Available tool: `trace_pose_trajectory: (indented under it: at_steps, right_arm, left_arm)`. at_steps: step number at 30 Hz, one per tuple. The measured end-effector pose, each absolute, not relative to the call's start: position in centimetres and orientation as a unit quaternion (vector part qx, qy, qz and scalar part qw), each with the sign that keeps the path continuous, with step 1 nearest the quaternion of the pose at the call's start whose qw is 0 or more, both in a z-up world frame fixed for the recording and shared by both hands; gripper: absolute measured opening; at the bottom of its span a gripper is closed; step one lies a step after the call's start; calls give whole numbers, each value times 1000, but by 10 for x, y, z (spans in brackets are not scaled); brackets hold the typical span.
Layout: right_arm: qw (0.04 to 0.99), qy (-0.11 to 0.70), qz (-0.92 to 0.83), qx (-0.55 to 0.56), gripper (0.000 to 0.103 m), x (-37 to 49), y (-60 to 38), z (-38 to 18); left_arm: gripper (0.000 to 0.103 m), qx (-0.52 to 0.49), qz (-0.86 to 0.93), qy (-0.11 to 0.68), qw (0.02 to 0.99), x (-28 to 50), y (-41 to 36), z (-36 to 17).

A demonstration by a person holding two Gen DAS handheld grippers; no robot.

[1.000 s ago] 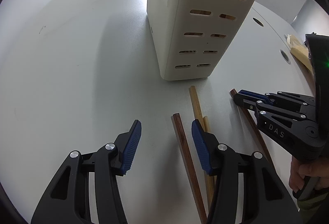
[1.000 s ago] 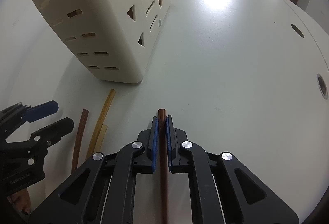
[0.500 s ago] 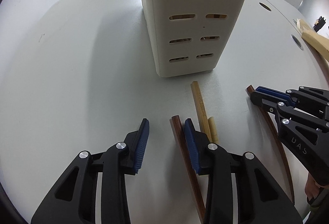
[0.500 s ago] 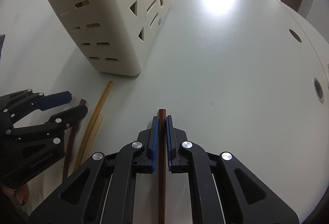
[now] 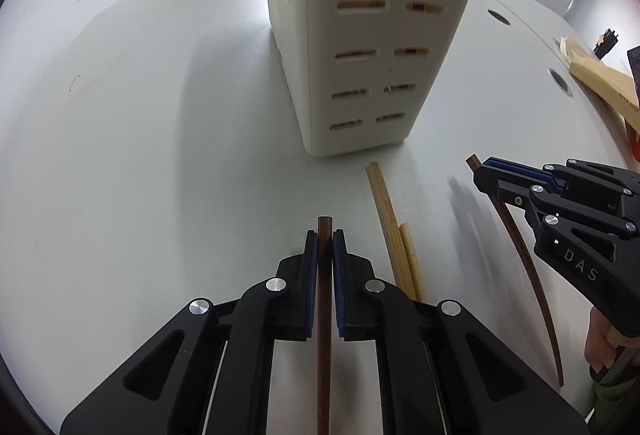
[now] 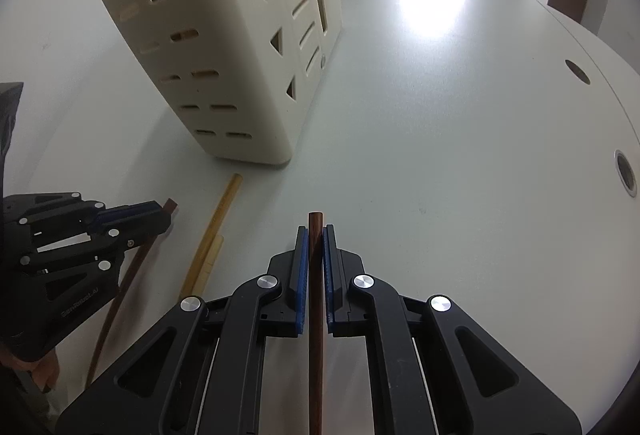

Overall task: Organize utensils
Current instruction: 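Lift both held brown chopsticks upright and carry them over the cream holder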

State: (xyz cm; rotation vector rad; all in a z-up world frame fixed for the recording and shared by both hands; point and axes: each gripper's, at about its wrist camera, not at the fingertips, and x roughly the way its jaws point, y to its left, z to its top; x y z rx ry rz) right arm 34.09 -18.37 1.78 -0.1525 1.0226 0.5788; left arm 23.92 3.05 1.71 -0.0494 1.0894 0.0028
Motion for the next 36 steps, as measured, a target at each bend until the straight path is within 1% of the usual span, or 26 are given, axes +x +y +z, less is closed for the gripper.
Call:
trace_pose_trajectory:
  at_steps: [5, 11, 17, 20, 36]
  right_arm:
    - [844, 445, 294, -53, 8, 333, -184, 47]
    - [863, 394, 317, -25, 8, 321, -191, 86]
    - [880, 343, 328, -33, 8, 308, -185, 115]
    - [883, 326, 335, -32, 8, 304, -185, 131]
    - [900, 253, 355, -18, 8, 288, -184, 189]
  left_arm:
    - [7, -57, -12, 477, 877, 224, 43, 47]
    - [7, -81, -24, 406, 910, 195, 50, 86]
    - [7, -44, 6, 350, 936, 190, 48, 119]
    - [7, -41, 10, 331, 943, 196, 37, 130]
    - [7, -37, 6, 254, 966, 182, 44, 183]
